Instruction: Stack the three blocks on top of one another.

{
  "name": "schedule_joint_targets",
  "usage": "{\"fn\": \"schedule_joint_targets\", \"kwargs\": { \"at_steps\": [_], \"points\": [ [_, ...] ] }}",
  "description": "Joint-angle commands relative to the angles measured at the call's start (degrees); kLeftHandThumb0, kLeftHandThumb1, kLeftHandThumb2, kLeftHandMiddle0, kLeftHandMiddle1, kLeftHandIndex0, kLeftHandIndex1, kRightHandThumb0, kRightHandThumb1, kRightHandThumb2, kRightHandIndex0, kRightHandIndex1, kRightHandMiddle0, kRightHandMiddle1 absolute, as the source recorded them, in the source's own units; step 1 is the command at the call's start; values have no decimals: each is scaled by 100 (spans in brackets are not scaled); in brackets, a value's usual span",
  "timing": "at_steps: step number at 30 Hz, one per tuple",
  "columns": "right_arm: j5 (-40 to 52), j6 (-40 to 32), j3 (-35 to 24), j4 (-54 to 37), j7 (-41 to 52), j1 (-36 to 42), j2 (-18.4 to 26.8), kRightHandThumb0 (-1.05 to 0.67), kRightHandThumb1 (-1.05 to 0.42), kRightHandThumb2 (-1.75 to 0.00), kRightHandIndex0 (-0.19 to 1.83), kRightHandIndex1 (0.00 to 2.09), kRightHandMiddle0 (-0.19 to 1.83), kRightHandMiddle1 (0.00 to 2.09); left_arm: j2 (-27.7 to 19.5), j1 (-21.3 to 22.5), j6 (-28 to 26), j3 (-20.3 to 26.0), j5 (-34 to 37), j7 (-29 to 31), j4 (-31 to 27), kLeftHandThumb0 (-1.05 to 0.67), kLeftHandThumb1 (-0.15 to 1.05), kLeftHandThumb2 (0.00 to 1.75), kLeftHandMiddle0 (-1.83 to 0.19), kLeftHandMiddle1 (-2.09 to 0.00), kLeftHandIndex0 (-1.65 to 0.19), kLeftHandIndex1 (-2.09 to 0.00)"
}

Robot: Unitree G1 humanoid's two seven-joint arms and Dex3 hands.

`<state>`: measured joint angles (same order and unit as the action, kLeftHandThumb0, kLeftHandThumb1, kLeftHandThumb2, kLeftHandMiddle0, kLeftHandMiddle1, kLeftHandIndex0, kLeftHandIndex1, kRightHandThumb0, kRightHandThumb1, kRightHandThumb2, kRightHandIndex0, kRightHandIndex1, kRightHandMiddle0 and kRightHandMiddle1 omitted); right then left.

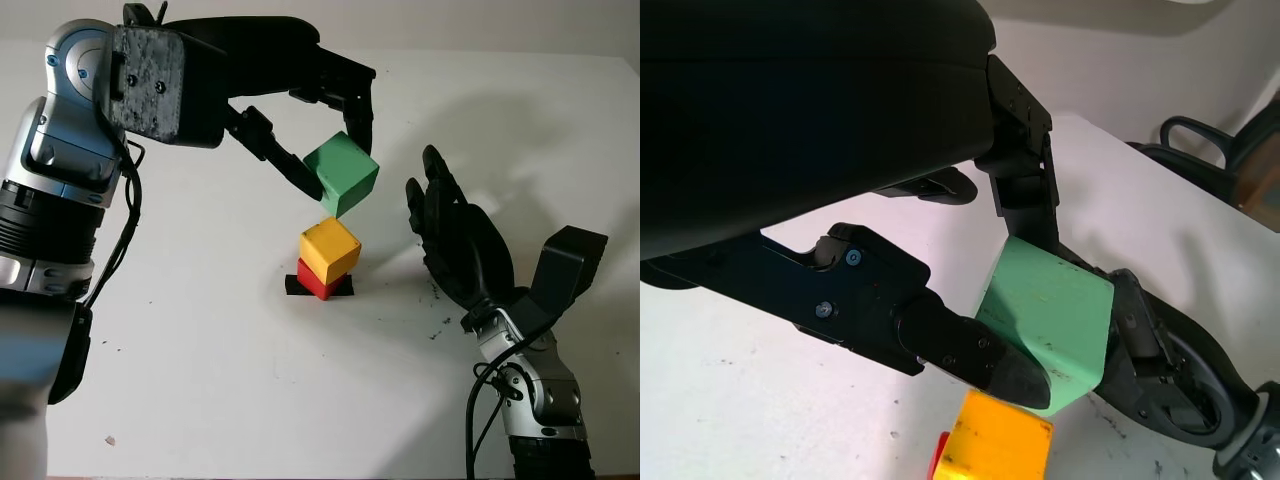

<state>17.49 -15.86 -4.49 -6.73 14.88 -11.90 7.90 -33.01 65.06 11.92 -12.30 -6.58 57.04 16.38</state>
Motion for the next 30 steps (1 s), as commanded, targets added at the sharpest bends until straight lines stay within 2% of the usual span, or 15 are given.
{"fn": "schedule_joint_targets", "kwargs": {
  "at_steps": [1, 7, 18, 24, 30],
  "points": [
    [5, 10, -14, -135, 7, 91, 15, -75, -105, -61, -19, 0, -19, 0, 39, 183, 146, -40, 20, 44, 33, -51, 101, 6, -35, -3, -40, -157],
    [10, -2, -36, -172, -49, 129, -11, -74, -105, -61, -19, 0, -19, 0, 1, 105, 403, -128, -162, 44, 15, -50, 103, 6, -34, 0, -33, -161],
    [-3, 27, -19, -128, -45, 98, 12, -75, -105, -61, -19, 0, -19, 0, -140, -169, 219, -140, -383, -11, -309, -40, 103, 5, -32, 0, -27, -157],
    [33, 66, -45, -123, 21, 109, 22, -74, -105, -61, -19, 0, -19, 0, -155, -300, 240, -115, -363, -39, -256, -43, 104, 6, -33, -1, -28, -157],
    [41, 33, -51, -143, 13, 115, 15, -74, -105, -61, -19, 0, -19, 0, -188, -344, -34, -141, -305, 146, -309, -43, 105, 8, -30, 0, -25, -163]
  ]
}}
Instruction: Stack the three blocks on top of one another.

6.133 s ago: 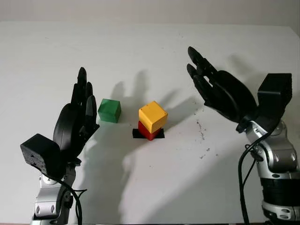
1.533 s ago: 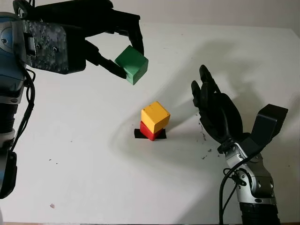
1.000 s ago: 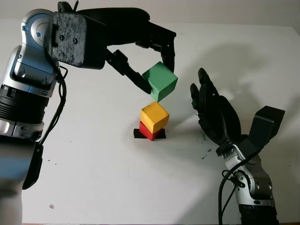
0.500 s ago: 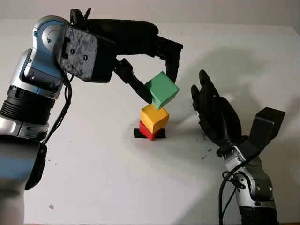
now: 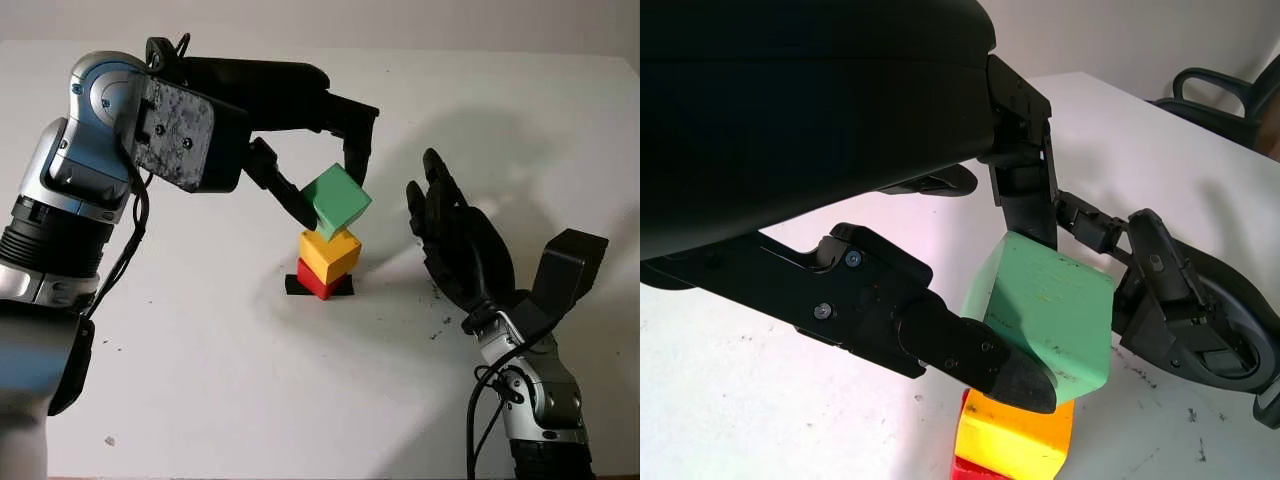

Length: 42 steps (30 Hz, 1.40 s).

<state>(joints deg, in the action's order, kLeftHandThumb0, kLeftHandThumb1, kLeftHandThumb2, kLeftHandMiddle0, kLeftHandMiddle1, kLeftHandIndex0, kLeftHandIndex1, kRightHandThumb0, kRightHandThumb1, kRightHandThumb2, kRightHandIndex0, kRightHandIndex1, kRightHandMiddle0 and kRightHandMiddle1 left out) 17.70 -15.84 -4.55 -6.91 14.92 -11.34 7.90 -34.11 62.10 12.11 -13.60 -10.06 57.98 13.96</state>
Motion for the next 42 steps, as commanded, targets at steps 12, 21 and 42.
{"fn": "schedule_joint_targets", "kwargs": {
  "at_steps": [12, 21, 42],
  "points": [
    [-7, -22, -33, -205, -39, 108, 41, -73, -105, -62, -19, 0, -19, 0, 0, -235, -152, 16, 140, 64, -54, -42, 104, 5, -31, -2, -30, -154],
    [-10, -89, -23, -272, -108, 148, 11, -73, -105, -62, -19, 0, -19, 0, 3, -193, -113, -53, 125, 117, -46, -42, 104, 5, -29, -1, -30, -154],
    [-13, -160, -3, -347, -173, 233, 24, -74, -105, -61, -19, 0, -19, 0, 61, -211, -26, -97, 99, 106, 32, -49, 104, 5, -23, -1, -31, -149]
  ]
}}
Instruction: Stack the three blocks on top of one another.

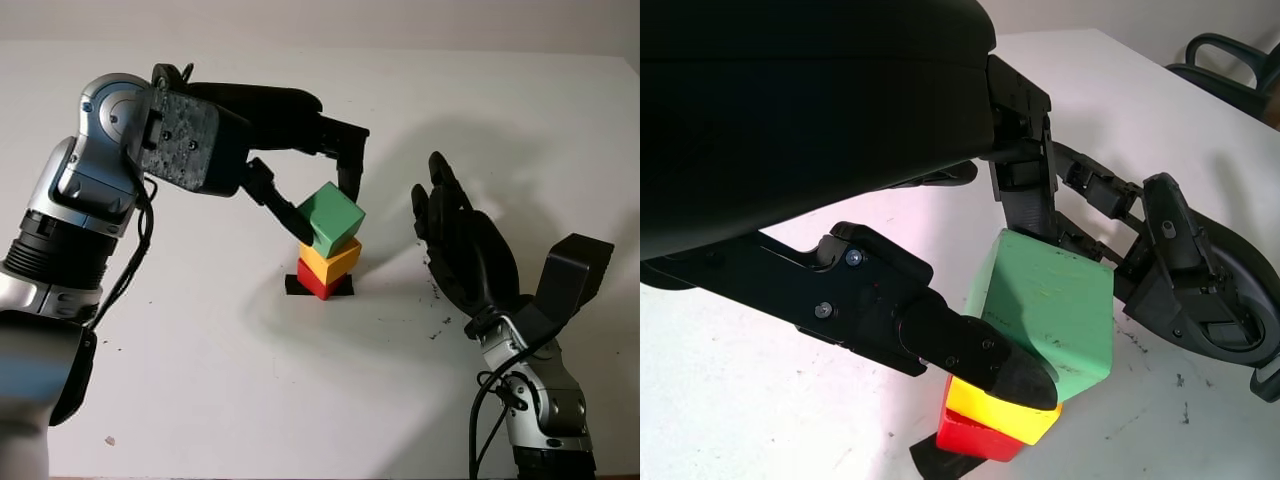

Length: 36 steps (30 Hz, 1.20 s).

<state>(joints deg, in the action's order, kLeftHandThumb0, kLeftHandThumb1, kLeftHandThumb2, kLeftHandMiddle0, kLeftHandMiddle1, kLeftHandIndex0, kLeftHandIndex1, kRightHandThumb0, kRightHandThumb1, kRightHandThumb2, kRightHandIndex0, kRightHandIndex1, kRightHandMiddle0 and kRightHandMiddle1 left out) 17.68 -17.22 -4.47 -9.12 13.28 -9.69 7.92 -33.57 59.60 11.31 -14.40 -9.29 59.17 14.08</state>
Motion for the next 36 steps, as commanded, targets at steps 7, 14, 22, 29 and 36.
{"fn": "schedule_joint_targets", "kwargs": {
  "at_steps": [7, 14, 22, 29, 36],
  "points": [
    [-53, -35, -4, -119, 39, 74, 64, -73, -105, -62, -19, 0, -19, 0, -15, 44, 71, -55, -45, -3, 60, -54, 105, 5, -12, -2, -23, -120],
    [-30, -73, -36, -133, 45, 73, 51, -73, -105, -62, -19, 0, -19, 0, -51, 50, 50, -79, -108, 17, 35, -54, 104, 5, -9, -4, -22, -109],
    [-17, -92, -42, -149, 58, 73, 56, -73, -105, -61, -19, 0, -19, 0, -59, 36, 109, -67, -140, -6, 24, -52, 102, 5, -9, -5, -22, -105],
    [-15, -79, -58, -134, 56, 67, 60, -72, -105, -60, -19, 0, -19, 0, -100, 27, 11, -62, -144, 35, -92, -58, 99, 4, -8, -5, -18, -107],
    [-21, -49, -63, -80, 91, 34, 64, -73, -105, -60, -19, 0, -19, 0, -248, -103, -203, 9, -15, 167, -474, -59, 94, 4, -6, -4, -17, -103]
  ]
}}
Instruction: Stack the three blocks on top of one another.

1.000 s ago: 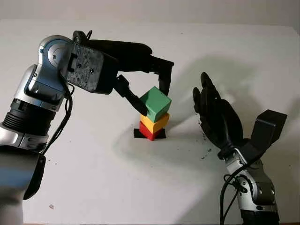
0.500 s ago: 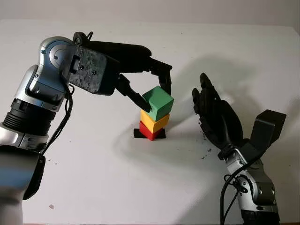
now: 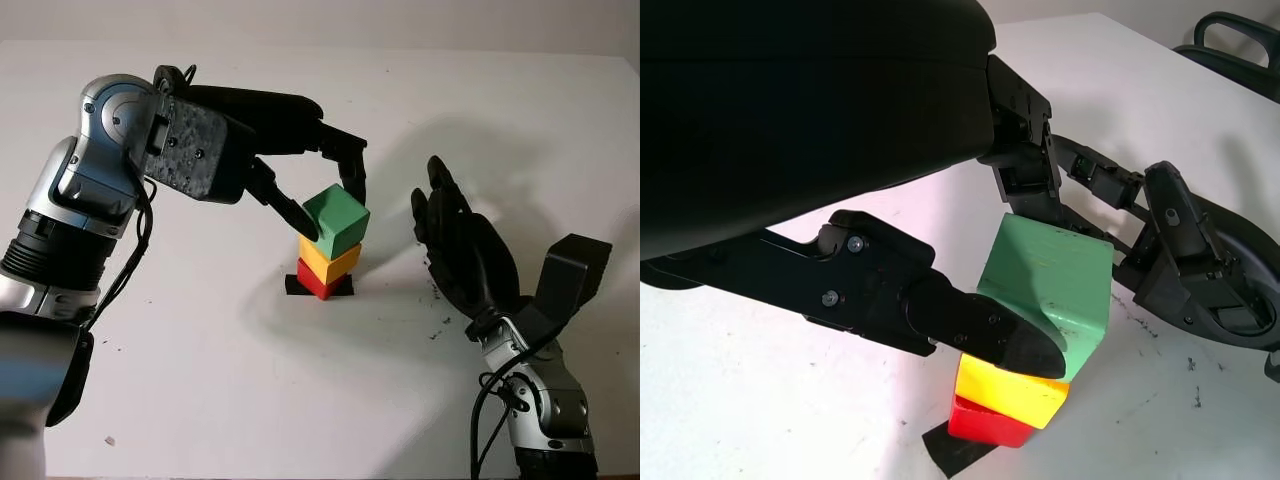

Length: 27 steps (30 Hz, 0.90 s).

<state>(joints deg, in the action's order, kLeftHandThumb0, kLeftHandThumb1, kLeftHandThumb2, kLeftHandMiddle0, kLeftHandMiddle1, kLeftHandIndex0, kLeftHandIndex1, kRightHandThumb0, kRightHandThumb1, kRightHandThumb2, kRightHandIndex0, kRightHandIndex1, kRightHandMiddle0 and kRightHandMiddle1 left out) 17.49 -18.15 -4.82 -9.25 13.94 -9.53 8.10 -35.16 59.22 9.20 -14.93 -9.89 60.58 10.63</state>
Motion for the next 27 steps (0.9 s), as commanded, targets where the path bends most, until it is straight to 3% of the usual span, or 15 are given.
{"fn": "schedule_joint_targets", "kwargs": {
  "at_steps": [1, 9, 14, 18, 20, 27],
  "points": [
    [-11, 36, -25, -71, 21, 16, 48, -73, -105, -60, -19, 0, -19, 0, -118, -95, 24, 71, 57, 24, -170, -59, 93, 4, -6, -5, -17, -102],
    [-16, 3, -17, -58, 45, -12, 72, -73, -105, -62, -19, 0, -19, 0, -361, -223, -248, 148, 207, 145, -555, -60, 93, 6, 0, -4, -13, -84],
    [-20, 21, -19, -48, 59, -10, 75, -73, -105, -62, -19, 0, -19, 0, -452, -267, -68, 159, 255, 137, -548, -62, 95, 6, 8, -3, -3, -67],
    [-19, 26, -24, -34, 53, -11, 56, -72, -105, -62, -19, 0, -19, 0, -505, -327, -116, 167, 122, 17, -674, -68, 92, 5, 19, 0, 15, -16],
    [-21, 43, -19, -39, 65, -2, 56, -72, -105, -62, -19, 0, -19, 0, -508, -375, -208, 208, 41, -128, -744, -71, 91, 5, 19, 0, 18, -4],
    [-93, 117, -7, -8, 56, 9, 39, -73, -105, -63, -19, 0, -19, 0, -405, -584, -715, 492, -20, -853, -677, -84, 88, 5, 19, 0, 19, 0]
  ]
}}
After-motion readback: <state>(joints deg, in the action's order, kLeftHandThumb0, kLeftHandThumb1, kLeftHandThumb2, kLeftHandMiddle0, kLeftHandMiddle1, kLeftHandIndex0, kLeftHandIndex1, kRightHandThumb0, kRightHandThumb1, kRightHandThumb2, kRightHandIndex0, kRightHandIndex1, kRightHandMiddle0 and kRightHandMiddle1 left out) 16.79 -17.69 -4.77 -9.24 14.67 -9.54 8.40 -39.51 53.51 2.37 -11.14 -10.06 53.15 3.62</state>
